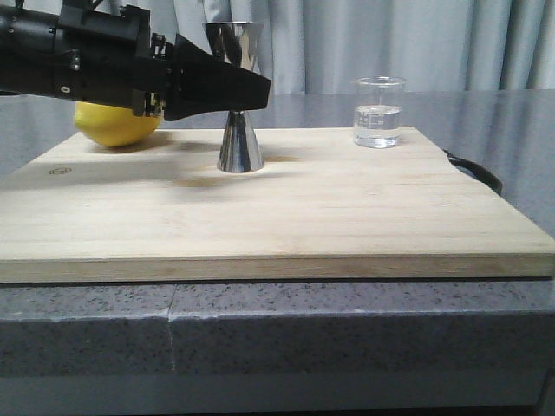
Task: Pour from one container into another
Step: 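Move the left gripper to the steel jigger and grasp its waist, then reach the right gripper to the glass beaker and grasp it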
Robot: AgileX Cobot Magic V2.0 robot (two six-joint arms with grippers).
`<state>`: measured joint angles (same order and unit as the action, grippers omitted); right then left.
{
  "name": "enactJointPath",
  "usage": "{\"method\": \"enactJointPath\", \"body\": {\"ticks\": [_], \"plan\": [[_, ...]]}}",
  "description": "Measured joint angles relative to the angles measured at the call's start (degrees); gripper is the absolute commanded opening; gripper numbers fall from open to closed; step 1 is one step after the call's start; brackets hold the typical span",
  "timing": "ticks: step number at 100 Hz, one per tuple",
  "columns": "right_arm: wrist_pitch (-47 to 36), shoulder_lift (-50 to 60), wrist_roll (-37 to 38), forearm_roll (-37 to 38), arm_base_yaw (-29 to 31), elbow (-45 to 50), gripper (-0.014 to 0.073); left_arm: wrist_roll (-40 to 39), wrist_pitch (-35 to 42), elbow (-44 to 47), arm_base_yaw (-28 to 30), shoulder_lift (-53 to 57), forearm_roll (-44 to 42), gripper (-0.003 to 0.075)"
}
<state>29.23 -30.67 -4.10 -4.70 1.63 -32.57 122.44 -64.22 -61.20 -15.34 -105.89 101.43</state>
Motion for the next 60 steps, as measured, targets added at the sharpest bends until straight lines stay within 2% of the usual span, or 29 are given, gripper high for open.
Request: {"method": "enactJointPath", "body": {"ticks": [17,26,35,60], "plan": [[0.0,0.0,0.0,0.0,0.0,0.0,0.0498,0.0,0.0,0.0,0.0,0.0,0.0,0.0324],[0.0,0.0,0.0,0.0,0.0,0.0,0.0498,0.0,0.0,0.0,0.0,0.0,0.0,0.0262],[0.0,0.0,0.0,0.0,0.0,0.0,0.0498,0.0,0.0,0.0,0.0,0.0,0.0,0.0237],[-0.4,0.0,0.0,-0.5,0.0,0.0,0.0498,0.0,-1.2,0.0,0.0,-0.1,0.0,0.0238]]}}
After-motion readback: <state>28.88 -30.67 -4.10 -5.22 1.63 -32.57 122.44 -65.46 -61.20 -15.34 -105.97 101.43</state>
